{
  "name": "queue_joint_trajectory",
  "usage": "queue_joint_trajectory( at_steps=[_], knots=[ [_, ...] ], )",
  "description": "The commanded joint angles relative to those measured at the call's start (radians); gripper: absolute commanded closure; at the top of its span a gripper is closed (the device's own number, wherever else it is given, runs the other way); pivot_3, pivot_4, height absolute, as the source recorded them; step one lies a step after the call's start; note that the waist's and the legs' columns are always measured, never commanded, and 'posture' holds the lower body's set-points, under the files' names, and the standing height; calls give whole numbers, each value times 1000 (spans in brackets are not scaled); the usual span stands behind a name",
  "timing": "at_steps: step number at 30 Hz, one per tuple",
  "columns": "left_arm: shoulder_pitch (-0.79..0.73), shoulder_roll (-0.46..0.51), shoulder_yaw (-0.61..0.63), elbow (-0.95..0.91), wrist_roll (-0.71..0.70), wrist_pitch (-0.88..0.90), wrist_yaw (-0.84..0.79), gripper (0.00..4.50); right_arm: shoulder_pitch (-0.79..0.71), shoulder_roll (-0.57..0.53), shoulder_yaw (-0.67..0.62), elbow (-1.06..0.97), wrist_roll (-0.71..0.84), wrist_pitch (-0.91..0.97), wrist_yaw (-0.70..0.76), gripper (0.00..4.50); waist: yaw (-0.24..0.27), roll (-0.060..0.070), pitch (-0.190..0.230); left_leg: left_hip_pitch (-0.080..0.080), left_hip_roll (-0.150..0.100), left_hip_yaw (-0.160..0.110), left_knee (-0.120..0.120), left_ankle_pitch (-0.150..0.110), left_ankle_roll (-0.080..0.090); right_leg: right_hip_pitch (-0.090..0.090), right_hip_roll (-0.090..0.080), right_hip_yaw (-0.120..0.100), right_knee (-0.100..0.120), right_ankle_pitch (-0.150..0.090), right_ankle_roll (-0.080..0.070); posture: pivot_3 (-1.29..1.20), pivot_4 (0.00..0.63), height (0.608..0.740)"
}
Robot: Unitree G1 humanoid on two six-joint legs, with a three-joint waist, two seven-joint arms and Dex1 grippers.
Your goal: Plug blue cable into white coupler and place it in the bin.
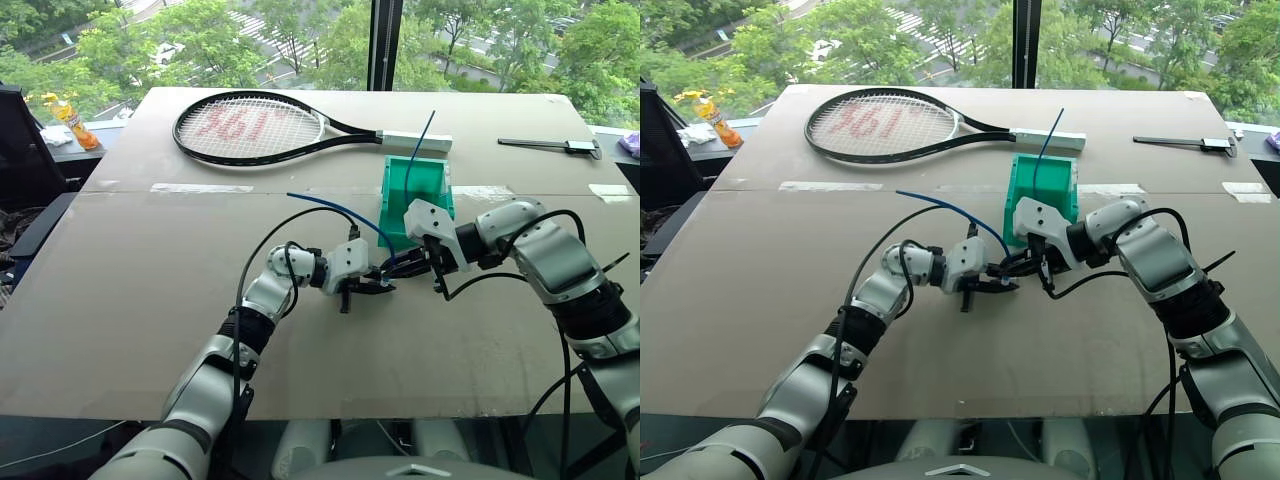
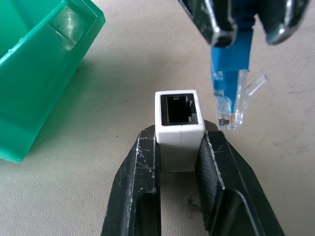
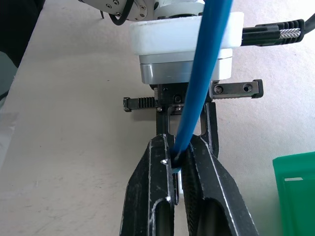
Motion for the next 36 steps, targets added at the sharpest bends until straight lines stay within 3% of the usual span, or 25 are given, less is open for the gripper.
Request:
queue_joint_trajectory(
  at_steps=[1, 36],
  knots=[
    [20, -8, -15, 1, 23, 6, 11, 4134, -32, -4, -36, -29, 21, 2, -2, 4500, 0, 0, 0, 0, 0, 0, 0, 0, 0, 0, 0, 0, 0, 0, 0, 0, 150, 740],
    [30, -6, -11, -16, 26, 12, 1, 4134, -10, -15, -7, 53, -23, -70, -3, 4500, -1, 0, 0, -1, 0, 0, -1, 0, 0, -1, 0, -1, 0, 0, 1, 0, 150, 740]
  ],
)
